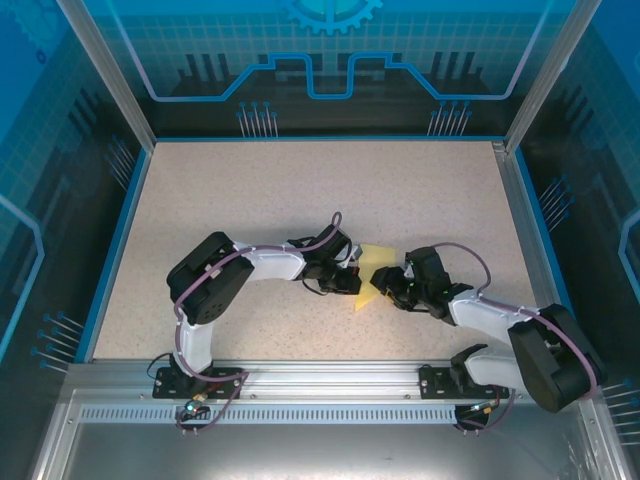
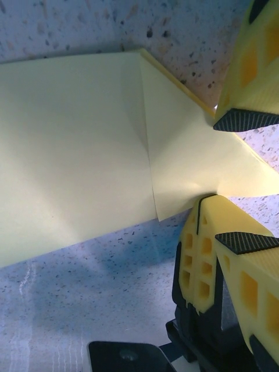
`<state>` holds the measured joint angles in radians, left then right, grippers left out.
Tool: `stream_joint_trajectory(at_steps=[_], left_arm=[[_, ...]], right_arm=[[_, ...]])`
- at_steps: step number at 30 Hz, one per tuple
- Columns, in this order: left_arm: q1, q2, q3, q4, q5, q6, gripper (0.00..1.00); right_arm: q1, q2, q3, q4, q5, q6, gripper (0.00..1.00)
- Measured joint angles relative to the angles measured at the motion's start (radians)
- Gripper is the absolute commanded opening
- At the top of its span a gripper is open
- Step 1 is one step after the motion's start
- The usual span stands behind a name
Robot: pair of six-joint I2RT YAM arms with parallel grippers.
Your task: Fold a paper plane with a square sheet of paper (pick it up from the middle)
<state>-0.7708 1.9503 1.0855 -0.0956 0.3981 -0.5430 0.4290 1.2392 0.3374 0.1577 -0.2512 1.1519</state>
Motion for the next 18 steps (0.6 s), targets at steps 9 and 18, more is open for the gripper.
stream_joint_trajectory(at_steps=[9,18], left_arm=[[0.0,0.0,0.0,-0.001,0.0,0.002,0.0],[0.0,0.005,0.013,-0.018,0.0,0.003,0.0]], right_arm=[[-0.005,0.029,0.005,0.002,-0.003,-0.003,0.52],[-0.005,-0.033,0.003,-0.008,0.001,-0.004,0.52]])
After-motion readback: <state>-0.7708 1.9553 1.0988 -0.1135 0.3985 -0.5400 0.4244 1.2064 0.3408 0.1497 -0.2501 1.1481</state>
